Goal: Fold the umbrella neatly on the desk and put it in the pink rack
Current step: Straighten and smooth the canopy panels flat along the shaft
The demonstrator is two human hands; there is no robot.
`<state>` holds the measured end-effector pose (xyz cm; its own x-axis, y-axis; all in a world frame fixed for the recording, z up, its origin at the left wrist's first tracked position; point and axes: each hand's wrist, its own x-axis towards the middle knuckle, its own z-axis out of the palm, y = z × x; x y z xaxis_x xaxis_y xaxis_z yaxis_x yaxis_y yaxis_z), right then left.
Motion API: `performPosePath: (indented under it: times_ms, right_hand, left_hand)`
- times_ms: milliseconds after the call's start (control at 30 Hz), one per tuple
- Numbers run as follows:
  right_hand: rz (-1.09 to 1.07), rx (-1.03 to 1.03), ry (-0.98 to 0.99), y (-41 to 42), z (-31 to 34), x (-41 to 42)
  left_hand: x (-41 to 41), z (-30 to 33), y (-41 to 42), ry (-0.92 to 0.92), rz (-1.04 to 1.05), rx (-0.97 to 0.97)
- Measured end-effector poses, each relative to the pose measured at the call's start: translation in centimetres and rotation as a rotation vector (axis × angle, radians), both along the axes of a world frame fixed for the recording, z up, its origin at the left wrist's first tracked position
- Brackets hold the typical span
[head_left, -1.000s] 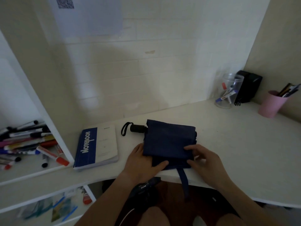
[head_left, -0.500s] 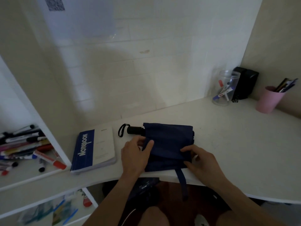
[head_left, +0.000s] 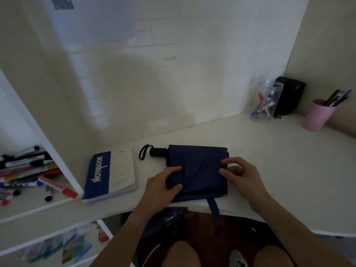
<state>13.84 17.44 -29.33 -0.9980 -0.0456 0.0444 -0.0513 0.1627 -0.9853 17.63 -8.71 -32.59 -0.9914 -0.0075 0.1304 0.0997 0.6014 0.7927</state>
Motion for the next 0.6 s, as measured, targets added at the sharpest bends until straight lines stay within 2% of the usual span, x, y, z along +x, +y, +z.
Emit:
performPosePath:
  times_ms: [300,500,600]
  right_hand:
    - [0.157,0.017,-0.038,0.4,-0.3,0.8]
    - [0.238,0.215,0.006,0.9,-0.9,0.7]
    - [0.209,0.319,0.056,0.7,-1.4,0.2]
  left_hand:
    - [-0.3,0.0,-0.3,-0.105,0.037,0.139]
    - [-0.3,0.0,-0.1,-0.113,0.048,0.196]
    - [0.1,0.2,0.3,-0.037,0.077,0.083]
